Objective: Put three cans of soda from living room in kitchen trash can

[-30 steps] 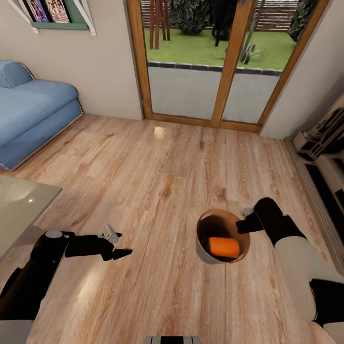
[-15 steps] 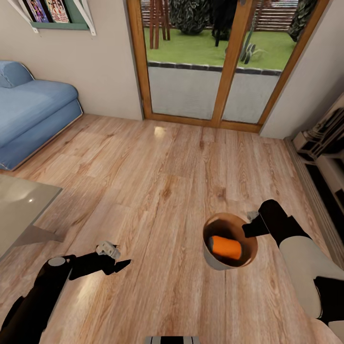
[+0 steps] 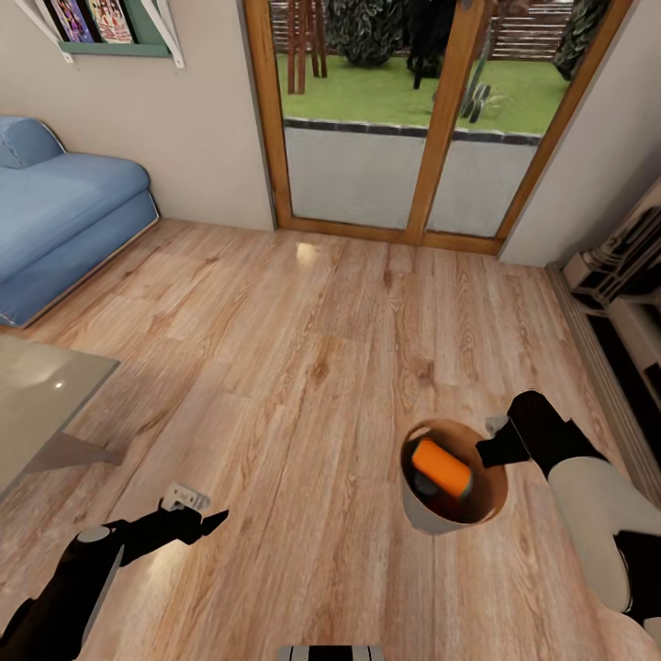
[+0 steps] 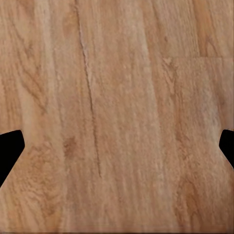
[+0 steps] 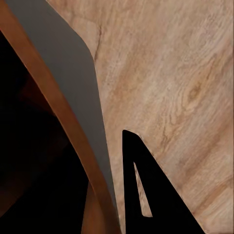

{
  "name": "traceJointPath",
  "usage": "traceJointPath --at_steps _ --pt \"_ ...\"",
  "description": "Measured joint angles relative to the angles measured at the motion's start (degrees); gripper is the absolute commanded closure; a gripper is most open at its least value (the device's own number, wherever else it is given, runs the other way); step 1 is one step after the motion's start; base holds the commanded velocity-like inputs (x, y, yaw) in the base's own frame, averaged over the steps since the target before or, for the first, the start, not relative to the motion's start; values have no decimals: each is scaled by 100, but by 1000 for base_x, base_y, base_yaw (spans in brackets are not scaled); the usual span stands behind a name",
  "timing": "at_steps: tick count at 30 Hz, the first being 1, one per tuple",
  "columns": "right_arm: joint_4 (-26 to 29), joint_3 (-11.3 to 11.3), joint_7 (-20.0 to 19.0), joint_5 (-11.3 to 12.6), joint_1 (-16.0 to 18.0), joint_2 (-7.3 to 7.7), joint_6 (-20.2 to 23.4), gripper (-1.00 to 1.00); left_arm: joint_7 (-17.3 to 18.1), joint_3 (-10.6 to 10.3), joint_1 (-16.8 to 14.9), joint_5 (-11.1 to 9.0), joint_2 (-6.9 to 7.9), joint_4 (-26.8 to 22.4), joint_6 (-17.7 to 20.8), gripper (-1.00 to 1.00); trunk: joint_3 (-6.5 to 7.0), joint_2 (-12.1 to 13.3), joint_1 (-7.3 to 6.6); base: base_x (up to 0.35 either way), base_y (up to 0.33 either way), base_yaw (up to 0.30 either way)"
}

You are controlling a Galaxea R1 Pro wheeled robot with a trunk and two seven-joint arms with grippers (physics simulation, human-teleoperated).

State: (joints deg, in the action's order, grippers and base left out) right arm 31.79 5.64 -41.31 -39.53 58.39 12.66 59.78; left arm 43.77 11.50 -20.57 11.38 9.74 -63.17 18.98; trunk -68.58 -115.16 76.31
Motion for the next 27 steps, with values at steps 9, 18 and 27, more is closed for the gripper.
traceJointPath --at_steps 9,18,27 --pt "-241 1 12 -3 3 85 -22 100 -52 2 0 -5 -4 155 -125 -100 -161 -361 197 0 0 0" --pt "-252 -5 -2 37 -19 139 -8 100 -61 1 0 -10 -7 164 -260 -100 -251 -562 307 0 0 0" --pt "-239 -6 7 29 -26 136 -9 100 -61 -7 0 -12 -8 164 -272 -100 -412 -923 505 0 0 0"
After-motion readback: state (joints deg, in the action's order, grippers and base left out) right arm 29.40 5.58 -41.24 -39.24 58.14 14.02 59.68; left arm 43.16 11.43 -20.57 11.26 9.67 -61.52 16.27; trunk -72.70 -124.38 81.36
